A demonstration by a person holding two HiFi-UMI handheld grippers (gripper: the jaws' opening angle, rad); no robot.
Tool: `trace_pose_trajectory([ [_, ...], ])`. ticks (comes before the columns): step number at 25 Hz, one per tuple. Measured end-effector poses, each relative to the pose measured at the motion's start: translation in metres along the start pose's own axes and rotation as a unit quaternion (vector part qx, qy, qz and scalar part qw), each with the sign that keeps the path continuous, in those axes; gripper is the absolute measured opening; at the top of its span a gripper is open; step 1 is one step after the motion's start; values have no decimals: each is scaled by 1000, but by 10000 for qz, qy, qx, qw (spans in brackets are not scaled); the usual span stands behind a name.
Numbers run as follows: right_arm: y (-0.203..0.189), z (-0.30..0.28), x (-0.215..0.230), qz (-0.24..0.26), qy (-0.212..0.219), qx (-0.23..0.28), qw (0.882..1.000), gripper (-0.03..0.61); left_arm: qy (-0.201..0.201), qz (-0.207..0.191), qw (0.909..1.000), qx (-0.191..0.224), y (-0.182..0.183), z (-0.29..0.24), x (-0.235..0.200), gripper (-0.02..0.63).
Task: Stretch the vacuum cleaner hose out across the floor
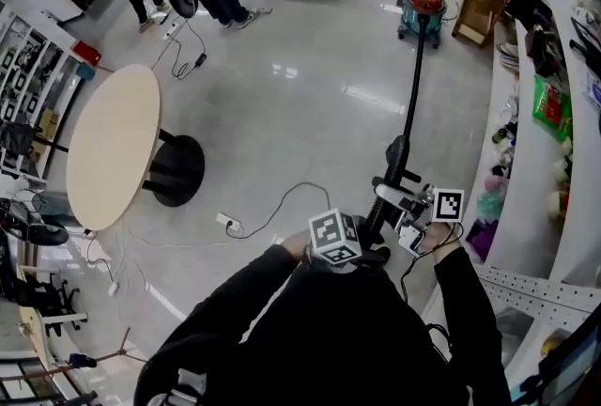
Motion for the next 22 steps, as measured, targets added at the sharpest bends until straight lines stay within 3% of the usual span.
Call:
trace_pose_trajectory([
  [3, -32, -25, 7, 366, -352, -282, 9983, 317, 92, -260, 9996, -105, -37, 8, 7, 156],
  [7, -75, -51, 7, 927, -663, -43, 9935, 273, 596, -697, 9958, 19, -96, 34, 1, 181],
  [9, -100, -59, 2, 1001, -628, 92, 9930, 212, 511, -418, 9972, 344, -127, 50, -1, 241],
  [11, -126, -65, -1, 1154, -708, 20, 9908, 202, 217, 186, 9960, 849, -152, 69, -4, 277],
  [13, -152, -74, 2, 1495, -1027, -332, 9828, 193, -16, 861, 9861, 1420, -170, 100, -15, 276],
  [15, -178, -81, 8, 1928, -1393, -863, 9674, 162, -197, 1671, 9623, 2139, -174, 137, -33, 276],
  [16, -191, -83, 9, 2144, -1535, -1113, 9582, 153, -322, 2119, 9434, 2530, -171, 154, -42, 276],
  [18, -215, -84, 10, 2553, -1749, -1530, 9385, 150, -726, 2955, 8944, 3277, -155, 181, -56, 276],
  [20, -236, -80, 9, 2826, -1920, -1814, 9221, 149, -1387, 3496, 8439, 3826, -128, 194, -50, 278],
  [21, -246, -76, 8, 2892, -1984, -1887, 9173, 149, -1702, 3602, 8280, 3946, -113, 193, -39, 289],
  [22, -255, -71, 7, 2919, -2027, -1935, 9145, 149, -1914, 3618, 8222, 3956, -100, 187, -26, 320],
])
Point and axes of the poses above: the fingertips, and each gripper's own axes: z backward along the fingers, x to its right, y out of its top, the point moved 2 cm from there along z, backward along the fingers, and after that the axes turned 3 degrees about y, right-handed, at the moved point
